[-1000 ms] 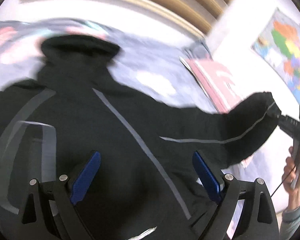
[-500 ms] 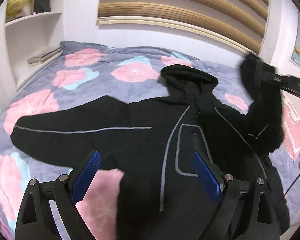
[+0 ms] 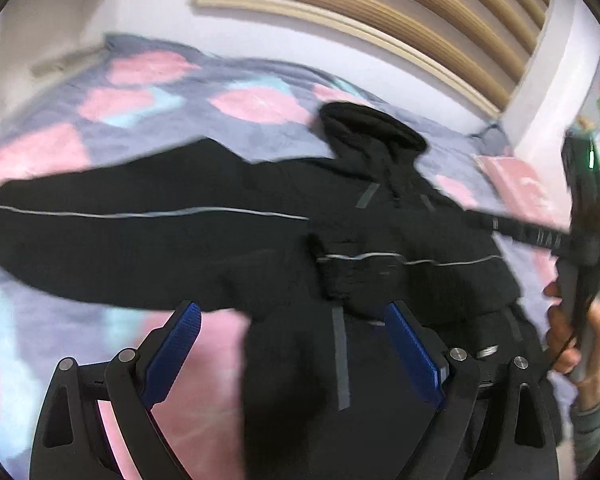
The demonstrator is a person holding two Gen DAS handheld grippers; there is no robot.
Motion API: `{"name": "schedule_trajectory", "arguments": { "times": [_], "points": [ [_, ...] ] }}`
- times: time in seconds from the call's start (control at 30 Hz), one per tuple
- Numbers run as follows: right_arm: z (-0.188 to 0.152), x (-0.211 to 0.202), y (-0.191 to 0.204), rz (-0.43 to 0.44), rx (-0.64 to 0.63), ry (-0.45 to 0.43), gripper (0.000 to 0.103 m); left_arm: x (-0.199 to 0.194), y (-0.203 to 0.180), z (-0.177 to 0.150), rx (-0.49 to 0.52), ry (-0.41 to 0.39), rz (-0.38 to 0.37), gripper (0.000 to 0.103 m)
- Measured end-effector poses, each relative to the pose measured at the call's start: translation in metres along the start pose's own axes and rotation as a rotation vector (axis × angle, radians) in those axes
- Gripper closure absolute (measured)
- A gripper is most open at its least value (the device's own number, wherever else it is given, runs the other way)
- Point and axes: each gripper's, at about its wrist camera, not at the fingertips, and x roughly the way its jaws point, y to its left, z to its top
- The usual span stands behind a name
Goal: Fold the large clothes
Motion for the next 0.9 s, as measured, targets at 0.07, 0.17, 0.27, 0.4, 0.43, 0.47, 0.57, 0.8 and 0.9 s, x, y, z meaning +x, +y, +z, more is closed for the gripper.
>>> {"name": "schedule_trajectory", "arguments": {
  "times": [0.07, 0.17, 0.27, 0.4, 0.43, 0.47, 0.57, 0.8, 0.9],
  "points": [
    [-0.014, 0.0, -0.034, -0.037, 0.034, 0.016, 0.05, 0.023, -0.003, 0.008, -0.023, 0.038, -0.1, 0.01],
    [-0.043, -0.005, -0.097, -0.074, 0.124, 0.046, 0.05, 0.071, -0.006, 0.023, -0.106, 0.123, -0.132, 0.01],
    [-0.066, -0.01, -0.146, -0.088, 0.204, 0.067, 0.05, 0.11, -0.011, 0.032, -0.125, 0.162, -0.073, 0.01],
    [-0.077, -0.017, -0.183, -0.089, 0.276, 0.073, 0.049, 0.138, -0.033, 0.039, -0.064, 0.196, -0.033, 0.07],
    [-0.076, -0.017, -0.186, -0.086, 0.28, 0.073, 0.049, 0.139, -0.038, 0.042, -0.036, 0.191, 0.0, 0.077],
    [-0.074, -0.017, -0.187, -0.086, 0.277, 0.072, 0.049, 0.136, -0.043, 0.044, -0.009, 0.174, 0.011, 0.083],
    [-0.066, -0.015, -0.177, -0.102, 0.234, 0.057, 0.049, 0.102, -0.043, 0.06, 0.011, 0.07, -0.059, 0.087],
    [-0.057, 0.019, -0.147, -0.133, 0.18, 0.05, 0.044, 0.066, 0.005, 0.089, -0.045, -0.01, -0.018, 0.087],
    [-0.062, 0.061, -0.144, -0.22, 0.157, 0.115, 0.043, 0.113, 0.013, 0.065, 0.027, 0.146, 0.103, 0.081]
  ]
}}
